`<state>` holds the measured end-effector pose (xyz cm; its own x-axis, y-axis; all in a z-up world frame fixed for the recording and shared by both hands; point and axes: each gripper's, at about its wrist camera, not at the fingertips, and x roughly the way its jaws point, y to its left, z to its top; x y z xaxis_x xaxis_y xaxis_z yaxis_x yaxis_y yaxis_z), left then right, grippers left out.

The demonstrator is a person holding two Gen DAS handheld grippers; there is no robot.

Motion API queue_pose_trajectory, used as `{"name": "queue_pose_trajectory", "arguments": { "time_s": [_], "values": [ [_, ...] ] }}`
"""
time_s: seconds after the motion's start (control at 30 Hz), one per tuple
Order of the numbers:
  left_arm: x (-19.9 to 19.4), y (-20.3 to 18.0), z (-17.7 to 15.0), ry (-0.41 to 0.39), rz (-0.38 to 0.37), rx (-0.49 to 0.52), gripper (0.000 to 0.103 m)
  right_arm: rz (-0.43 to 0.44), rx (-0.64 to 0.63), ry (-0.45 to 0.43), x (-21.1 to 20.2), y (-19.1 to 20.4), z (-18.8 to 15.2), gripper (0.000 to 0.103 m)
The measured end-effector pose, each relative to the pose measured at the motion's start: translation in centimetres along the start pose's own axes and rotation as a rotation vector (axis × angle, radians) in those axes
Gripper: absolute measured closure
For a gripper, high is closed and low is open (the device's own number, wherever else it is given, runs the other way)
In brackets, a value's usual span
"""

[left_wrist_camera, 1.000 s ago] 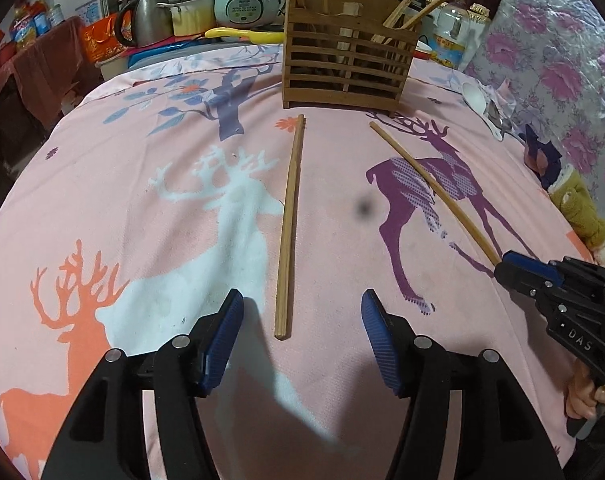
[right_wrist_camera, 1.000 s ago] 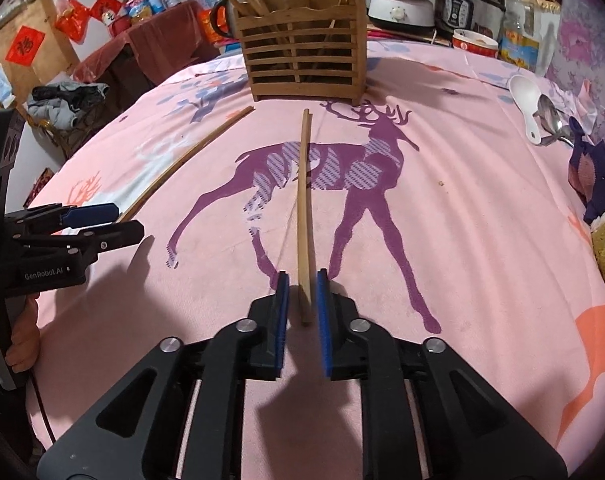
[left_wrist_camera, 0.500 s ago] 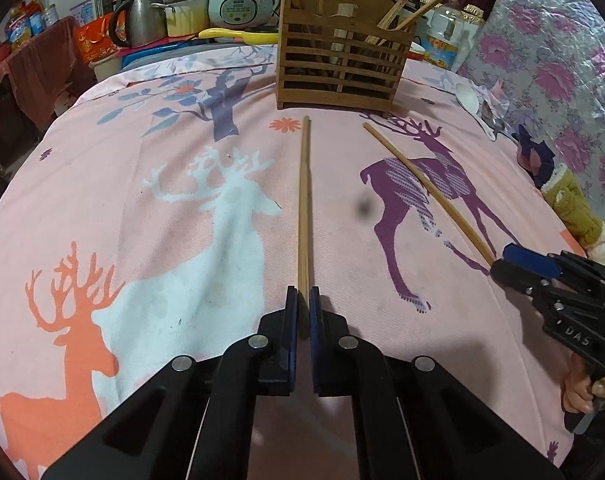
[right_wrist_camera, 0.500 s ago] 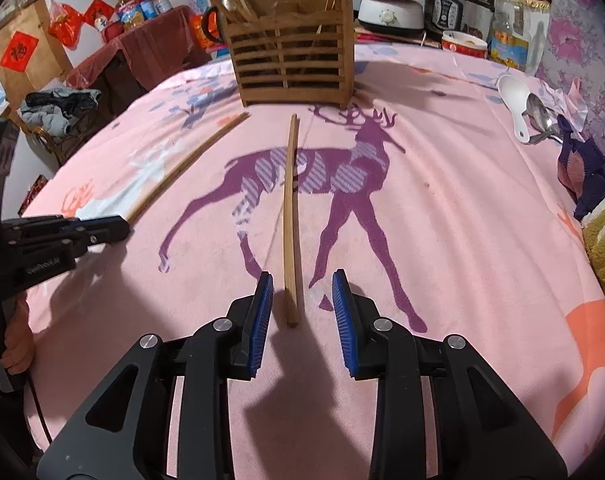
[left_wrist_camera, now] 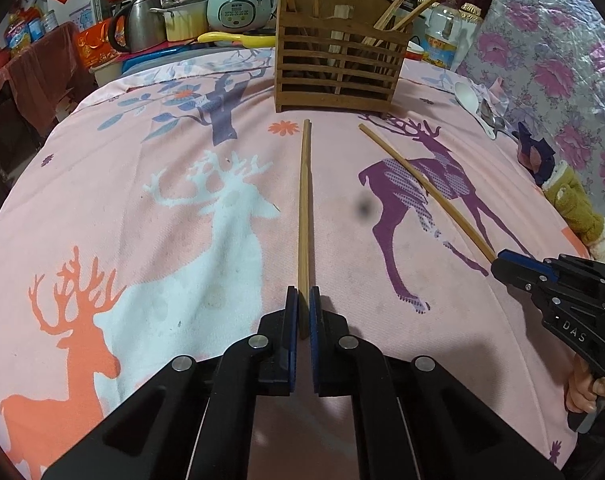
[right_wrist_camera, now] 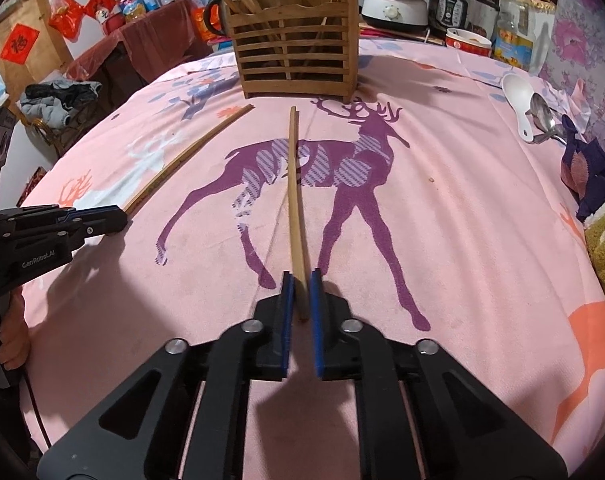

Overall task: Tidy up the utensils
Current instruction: 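Lift the left tool's chopstick into the holder while the right tool inserts its own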

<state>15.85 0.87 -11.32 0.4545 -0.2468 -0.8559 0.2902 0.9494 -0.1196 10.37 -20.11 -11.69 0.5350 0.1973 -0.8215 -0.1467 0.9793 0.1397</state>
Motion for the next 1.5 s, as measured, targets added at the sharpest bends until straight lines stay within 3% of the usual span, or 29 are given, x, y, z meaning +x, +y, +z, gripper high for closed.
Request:
{"name": "queue_pose_trajectory", "arguments": {
  "time_s": [0.37,0.73,0.9,1.33,1.5],
  "values": [
    [-4.2,-0.9,1.2,-0.146,0.043,0.018,0.097,0.010,0.014,-0.193,-4.2,-0.1,1.3,0.097],
    [-10.2,-2.4,7.0,-0.295,0.020,0.016,0.097,0.061,0.074,-0.401,-10.9,-0.6,7.1,0.096],
    [-10.1,-3.2,9.4,-0.309,0.002,0.013,0.097,0.073,0.076,-0.420,-10.6,0.0,9.0,0.096],
    [-9.3,-2.9,11.7,-0.311,-0.029,-0.005,0.097,0.070,0.101,-0.404,-8.7,-0.3,9.9,0.096],
    [-11.5,-3.6,13.9,-0.371,-0.022,0.014,0.097,0.077,0.111,-0.435,-9.9,-0.6,11.8,0.096]
  ]
}}
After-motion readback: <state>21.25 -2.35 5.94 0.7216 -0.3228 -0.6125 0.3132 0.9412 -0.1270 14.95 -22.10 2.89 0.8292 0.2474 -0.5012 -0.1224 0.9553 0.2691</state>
